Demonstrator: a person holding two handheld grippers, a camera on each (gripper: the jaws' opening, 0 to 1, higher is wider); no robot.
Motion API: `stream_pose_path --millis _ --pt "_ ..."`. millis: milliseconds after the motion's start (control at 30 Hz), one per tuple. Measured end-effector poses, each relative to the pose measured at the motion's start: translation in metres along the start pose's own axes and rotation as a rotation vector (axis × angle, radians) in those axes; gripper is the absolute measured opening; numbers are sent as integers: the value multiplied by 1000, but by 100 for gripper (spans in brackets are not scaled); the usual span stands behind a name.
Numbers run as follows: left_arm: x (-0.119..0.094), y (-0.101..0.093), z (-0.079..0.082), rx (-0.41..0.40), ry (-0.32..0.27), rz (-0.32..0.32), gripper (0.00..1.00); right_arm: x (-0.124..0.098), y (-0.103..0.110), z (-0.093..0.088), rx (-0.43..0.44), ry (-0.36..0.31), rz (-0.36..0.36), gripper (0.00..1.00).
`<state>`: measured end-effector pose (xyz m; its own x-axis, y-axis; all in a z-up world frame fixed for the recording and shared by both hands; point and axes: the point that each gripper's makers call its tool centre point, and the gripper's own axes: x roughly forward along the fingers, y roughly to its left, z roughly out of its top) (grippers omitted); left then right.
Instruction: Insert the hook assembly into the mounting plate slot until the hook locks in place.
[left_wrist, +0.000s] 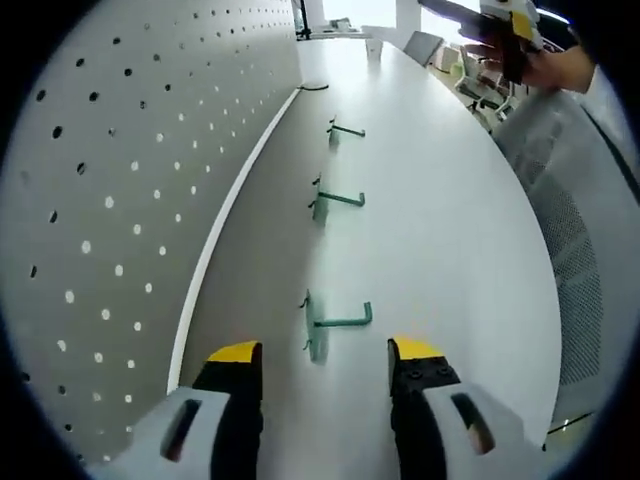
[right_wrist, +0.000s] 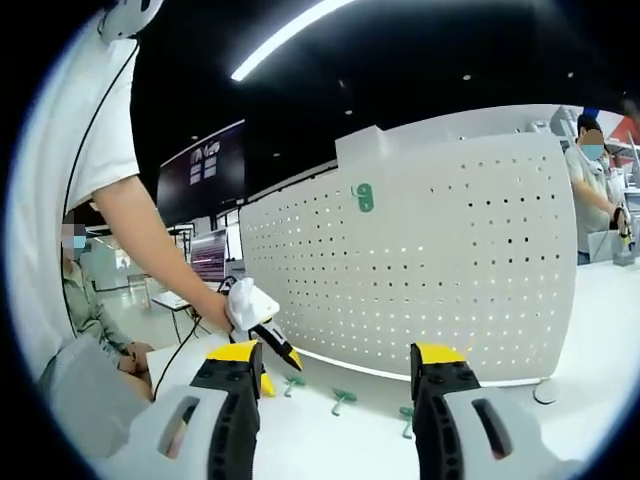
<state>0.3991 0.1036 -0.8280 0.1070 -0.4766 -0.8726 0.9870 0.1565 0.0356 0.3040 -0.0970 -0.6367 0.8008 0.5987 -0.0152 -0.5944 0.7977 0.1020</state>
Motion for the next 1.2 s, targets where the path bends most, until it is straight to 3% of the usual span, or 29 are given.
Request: stream_pose_path --millis 100,533,767,933,1067,1200 --pt "1 -3 0 8 6 -29 47 0 -1 0 2 0 -2 58" --pt "2 -1 2 23 12 -40 47 0 -2 -1 9 3 -6 57" --pt "2 8 3 -1 9 -21 32 0 -3 -4 16 15 -9 55" --pt "1 14 1 -17 17 7 13 -1 -6 -3 22 8 -19 55" --pt "1 17 1 -52 4 21 9 -1 -5 -3 23 10 -17 54" --pt "2 18 1 -16 11 47 6 -1 -5 -4 22 13 -16 54"
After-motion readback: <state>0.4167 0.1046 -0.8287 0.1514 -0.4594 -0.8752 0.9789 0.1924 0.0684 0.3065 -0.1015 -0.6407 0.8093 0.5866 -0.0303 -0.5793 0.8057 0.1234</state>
